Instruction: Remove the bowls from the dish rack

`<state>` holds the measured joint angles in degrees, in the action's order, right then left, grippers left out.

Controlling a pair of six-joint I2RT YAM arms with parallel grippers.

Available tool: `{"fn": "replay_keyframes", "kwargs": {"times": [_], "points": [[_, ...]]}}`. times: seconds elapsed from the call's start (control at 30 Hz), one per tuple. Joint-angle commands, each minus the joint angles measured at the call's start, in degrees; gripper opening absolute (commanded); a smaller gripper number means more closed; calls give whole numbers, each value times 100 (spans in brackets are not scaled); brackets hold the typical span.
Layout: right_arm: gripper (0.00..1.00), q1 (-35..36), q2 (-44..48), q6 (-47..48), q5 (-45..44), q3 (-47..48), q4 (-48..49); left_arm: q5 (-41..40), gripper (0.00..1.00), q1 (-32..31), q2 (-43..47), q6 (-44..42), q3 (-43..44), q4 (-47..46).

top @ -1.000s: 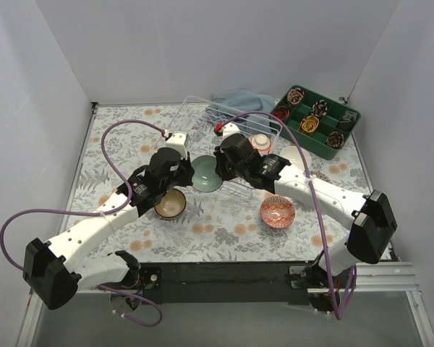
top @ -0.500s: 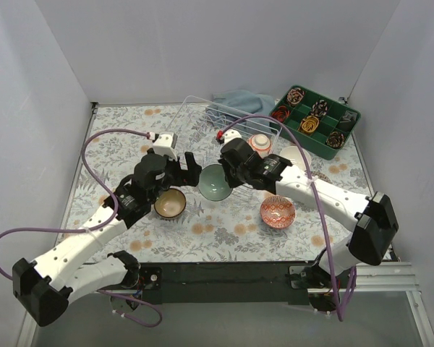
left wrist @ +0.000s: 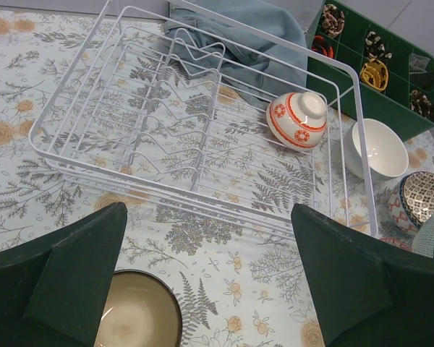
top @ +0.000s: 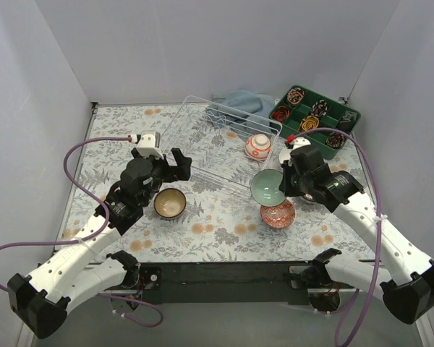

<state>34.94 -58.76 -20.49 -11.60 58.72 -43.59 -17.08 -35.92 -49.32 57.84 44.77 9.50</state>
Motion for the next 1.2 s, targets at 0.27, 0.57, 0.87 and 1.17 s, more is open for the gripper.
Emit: {"fn": "replay_keyframes", "kwargs": {"times": [0.27,0.57,0.87,1.17], "points": [[1,-1164,137,379,1396,-932,-71,-260,98,50,28,-151,-74,-115],[1,-1630,102,502,1730,-1582,430,-278,98,50,54,-195,-83,-115],[7,-1727,-74,476,1916,-1899,853,-322,98,50,72,-238,-83,-124],[34,-1727,-83,537,1906,-1873,870,-375,98,50,89,-239,-92,-123]]}}
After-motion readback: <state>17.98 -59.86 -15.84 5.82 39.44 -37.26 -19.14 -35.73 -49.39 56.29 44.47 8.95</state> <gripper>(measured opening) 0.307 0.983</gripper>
